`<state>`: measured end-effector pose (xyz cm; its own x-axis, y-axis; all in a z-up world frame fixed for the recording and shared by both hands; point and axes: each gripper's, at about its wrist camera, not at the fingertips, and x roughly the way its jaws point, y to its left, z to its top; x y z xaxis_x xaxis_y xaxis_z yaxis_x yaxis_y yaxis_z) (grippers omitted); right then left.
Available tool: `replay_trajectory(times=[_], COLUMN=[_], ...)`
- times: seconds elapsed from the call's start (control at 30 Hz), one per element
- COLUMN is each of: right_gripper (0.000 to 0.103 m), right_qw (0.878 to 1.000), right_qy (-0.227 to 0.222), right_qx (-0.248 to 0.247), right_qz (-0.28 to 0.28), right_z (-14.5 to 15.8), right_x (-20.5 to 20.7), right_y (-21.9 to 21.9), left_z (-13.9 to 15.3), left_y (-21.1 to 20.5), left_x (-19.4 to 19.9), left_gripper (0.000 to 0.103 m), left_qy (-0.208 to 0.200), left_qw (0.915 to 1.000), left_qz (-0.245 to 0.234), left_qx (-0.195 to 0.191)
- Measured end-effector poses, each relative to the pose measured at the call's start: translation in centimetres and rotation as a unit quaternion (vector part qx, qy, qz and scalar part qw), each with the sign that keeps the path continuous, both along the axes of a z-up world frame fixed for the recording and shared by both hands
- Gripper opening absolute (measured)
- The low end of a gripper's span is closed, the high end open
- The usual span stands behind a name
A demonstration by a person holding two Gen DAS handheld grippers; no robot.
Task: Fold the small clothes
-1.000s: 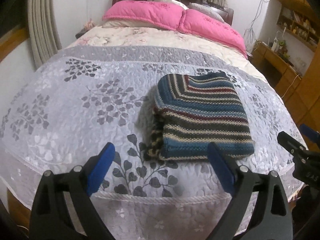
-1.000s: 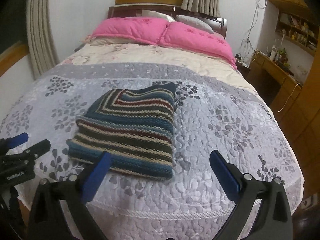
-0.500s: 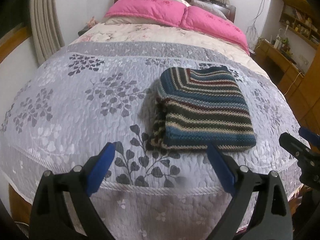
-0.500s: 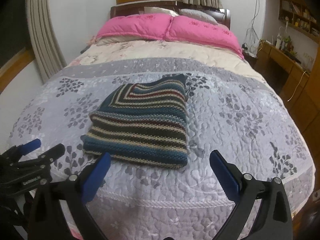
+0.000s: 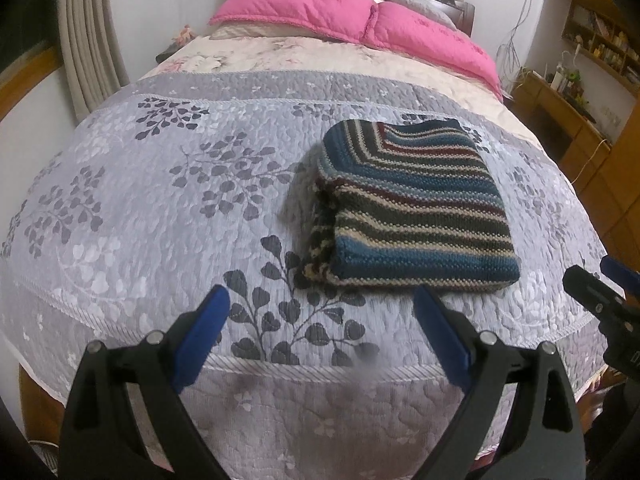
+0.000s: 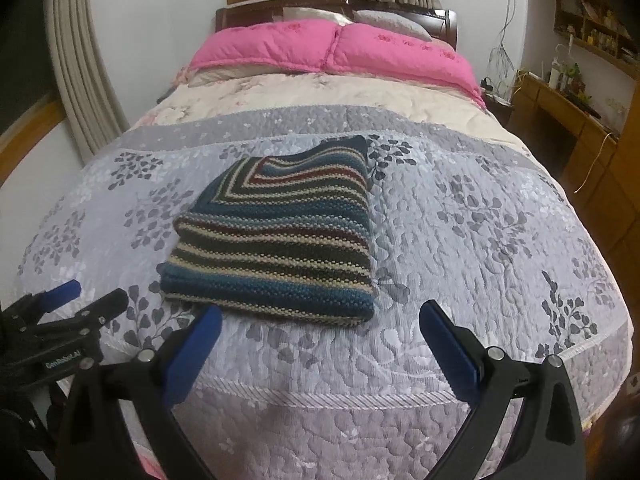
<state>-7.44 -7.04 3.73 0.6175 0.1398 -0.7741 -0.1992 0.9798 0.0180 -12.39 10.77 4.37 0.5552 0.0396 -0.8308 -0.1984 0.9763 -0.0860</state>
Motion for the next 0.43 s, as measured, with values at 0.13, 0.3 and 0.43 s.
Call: replay_trajectory(times=[0.13, 0.3, 0.43], right_gripper=[0.099, 0.099, 0.099], right_qw=[1.0, 1.0, 1.0], right_qy=[-0.001, 0.02, 0.023], right_qx=[-0.003, 0.001, -0.003], right_qz=[0.0, -0.005, -0.008], right_z=[-0.06, -0.59, -0.89], right_x=[0.0, 0.53, 0.68], right_y=[0.13, -0.21, -0.4], left_z=[-0.26, -0.47, -0.39], left_y=[-0.02, 0.09, 0.14], left_x=[0.13, 0.21, 0.23], left_gripper=[0.092, 0.092, 0.092], left_qy=[0.004, 0.006, 0.004], left_qw=[1.0, 1.0, 0.9999], left_qz=[-0.001, 0.0, 0.0], left_qx=[-0.002, -0.007, -0.009])
